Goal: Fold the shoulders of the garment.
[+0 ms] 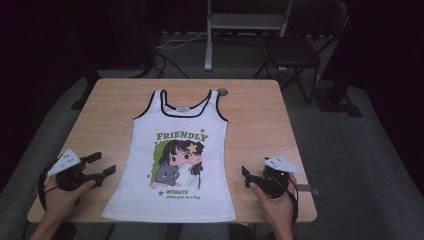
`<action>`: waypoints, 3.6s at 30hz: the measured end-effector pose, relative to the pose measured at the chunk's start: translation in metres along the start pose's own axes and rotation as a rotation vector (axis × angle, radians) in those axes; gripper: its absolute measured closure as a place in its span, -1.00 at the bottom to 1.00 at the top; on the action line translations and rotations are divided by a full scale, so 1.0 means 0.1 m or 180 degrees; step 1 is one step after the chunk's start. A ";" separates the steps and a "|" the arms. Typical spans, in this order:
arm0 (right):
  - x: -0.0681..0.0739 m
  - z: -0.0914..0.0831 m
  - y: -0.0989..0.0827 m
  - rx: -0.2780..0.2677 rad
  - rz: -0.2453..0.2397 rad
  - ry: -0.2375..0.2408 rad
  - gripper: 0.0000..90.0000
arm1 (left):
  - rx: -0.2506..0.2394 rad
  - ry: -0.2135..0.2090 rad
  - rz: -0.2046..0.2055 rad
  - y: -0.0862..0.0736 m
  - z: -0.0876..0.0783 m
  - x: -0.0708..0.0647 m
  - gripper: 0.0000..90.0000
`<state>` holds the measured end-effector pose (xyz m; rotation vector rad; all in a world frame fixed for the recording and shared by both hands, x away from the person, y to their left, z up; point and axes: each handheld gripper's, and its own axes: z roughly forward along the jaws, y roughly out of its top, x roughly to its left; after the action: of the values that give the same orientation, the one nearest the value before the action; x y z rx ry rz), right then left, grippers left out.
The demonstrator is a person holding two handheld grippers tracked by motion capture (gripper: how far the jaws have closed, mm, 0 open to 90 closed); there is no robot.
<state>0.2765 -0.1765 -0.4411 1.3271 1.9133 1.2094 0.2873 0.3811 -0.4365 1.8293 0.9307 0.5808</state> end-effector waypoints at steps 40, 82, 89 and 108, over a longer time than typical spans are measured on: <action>0.03 0.03 0.01 0.0113 -0.0051 0.0090 -0.73 | 0.0249 -0.0150 -0.0039 1.23 1.15 0.66 -0.55; 0.06 0.07 0.02 0.0188 -0.0167 0.0083 -0.73 | 0.0933 0.0273 -0.0384 1.56 2.96 1.31 0.40; 0.06 0.07 0.02 0.0201 -0.0171 0.0098 -0.73 | 0.0962 0.0260 -0.0331 1.51 2.99 1.34 0.44; 0.06 0.06 0.02 0.0165 -0.0156 0.0122 -0.73 | 0.0862 0.0168 -0.0269 1.63 3.01 1.14 0.91</action>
<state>0.2796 -0.1684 -0.4416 1.2842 2.0049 1.1767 0.6294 0.2698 -0.4164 2.0098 1.1623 0.4701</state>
